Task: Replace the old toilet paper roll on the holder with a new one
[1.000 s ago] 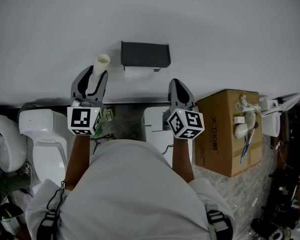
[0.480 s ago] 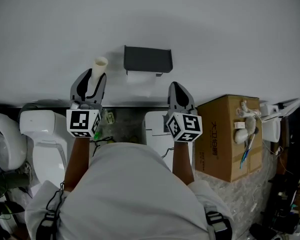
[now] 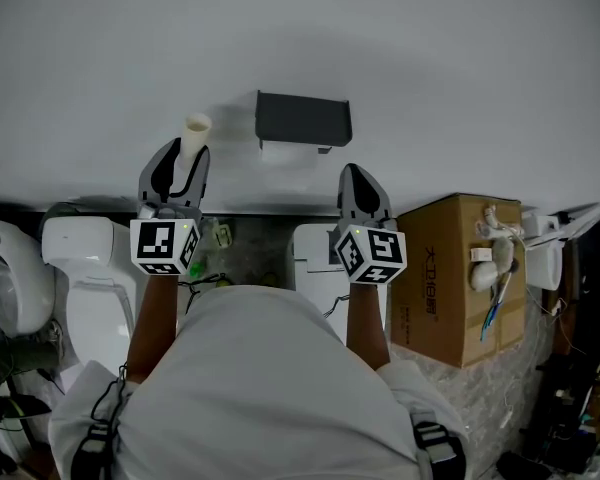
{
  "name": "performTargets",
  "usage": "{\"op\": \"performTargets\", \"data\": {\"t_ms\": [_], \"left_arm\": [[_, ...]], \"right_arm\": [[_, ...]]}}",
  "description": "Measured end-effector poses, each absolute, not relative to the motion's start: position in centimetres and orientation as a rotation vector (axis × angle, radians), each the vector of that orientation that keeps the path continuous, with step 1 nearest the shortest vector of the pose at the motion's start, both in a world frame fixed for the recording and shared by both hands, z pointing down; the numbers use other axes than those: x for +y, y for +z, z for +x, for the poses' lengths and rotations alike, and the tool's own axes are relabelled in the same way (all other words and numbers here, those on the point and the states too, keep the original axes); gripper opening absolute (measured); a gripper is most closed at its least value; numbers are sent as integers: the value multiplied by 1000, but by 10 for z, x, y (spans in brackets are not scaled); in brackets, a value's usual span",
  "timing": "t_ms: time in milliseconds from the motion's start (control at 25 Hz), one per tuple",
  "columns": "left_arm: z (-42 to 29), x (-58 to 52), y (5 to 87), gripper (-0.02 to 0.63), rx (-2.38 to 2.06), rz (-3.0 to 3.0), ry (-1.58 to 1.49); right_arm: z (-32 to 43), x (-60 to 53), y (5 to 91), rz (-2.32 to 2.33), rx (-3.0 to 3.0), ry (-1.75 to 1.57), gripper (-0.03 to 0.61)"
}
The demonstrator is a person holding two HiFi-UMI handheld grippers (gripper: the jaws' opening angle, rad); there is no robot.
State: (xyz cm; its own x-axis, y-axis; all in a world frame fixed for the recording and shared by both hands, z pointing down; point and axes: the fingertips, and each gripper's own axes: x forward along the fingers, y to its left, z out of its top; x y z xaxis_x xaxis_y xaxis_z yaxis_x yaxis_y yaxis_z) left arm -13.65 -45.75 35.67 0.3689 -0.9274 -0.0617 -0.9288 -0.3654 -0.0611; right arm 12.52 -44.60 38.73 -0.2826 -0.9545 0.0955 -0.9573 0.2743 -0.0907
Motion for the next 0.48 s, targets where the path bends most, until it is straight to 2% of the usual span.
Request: {"op": "performTargets", "data": {"t_ms": [480], "left_arm": [[-136,-451,354,201,1697,-2533,37]], "right_arm": [[125,-439,386,1875,-2480,193,6]]}}
